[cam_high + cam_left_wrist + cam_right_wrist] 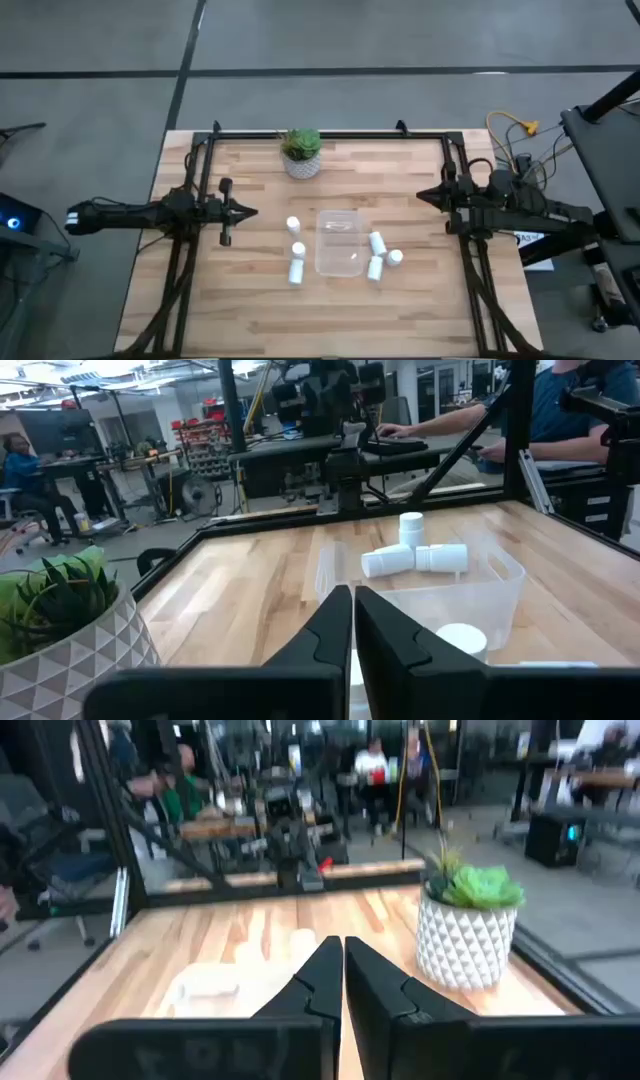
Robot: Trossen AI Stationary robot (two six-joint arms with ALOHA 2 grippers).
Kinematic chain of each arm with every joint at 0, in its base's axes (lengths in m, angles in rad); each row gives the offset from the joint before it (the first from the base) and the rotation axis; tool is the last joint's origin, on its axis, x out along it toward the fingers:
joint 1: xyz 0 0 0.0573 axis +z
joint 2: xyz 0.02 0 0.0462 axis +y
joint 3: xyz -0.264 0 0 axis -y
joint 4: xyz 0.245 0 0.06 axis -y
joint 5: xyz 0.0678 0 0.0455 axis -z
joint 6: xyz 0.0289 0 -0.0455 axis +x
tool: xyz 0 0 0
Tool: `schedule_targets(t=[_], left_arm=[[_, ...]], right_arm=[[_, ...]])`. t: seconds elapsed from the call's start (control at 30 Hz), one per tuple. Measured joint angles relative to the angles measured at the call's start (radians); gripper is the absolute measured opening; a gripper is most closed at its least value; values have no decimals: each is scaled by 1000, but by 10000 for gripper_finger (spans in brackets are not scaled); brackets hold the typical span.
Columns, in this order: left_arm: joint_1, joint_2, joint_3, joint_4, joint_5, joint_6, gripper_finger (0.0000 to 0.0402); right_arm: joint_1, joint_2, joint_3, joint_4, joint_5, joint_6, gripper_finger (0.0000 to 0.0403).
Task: Pick and place pill bottles into a basket
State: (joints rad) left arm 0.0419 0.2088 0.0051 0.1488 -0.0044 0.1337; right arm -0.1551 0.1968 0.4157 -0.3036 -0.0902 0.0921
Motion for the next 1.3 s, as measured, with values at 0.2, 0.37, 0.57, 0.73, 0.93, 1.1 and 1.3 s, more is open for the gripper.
schedule_targets(t=[0.2, 0.37, 0.57, 0.73, 0.93, 1.1, 1.3], left_arm=[[0, -1, 0, 0, 1, 0, 0], [0, -1, 0, 0, 1, 0, 0], [0, 0, 0, -1, 1, 0, 0], [0, -1, 0, -1, 1, 0, 0], [0, -1, 0, -1, 0, 1, 0], [0, 0, 0, -1, 0, 1, 0], [0, 0, 0, -1, 0, 1, 0]], right_arm=[[0, 122, 152, -100, -94, -35, 9], [0, 222, 231, -102, -255, -162, 9], [0, 320, 284, -105, -308, -164, 9], [0, 379, 315, -105, -308, -35, 9], [0, 430, 363, -133, -311, 1, 9], [0, 452, 382, -134, -311, 2, 9], [0, 480, 381, -136, -307, 2, 41]])
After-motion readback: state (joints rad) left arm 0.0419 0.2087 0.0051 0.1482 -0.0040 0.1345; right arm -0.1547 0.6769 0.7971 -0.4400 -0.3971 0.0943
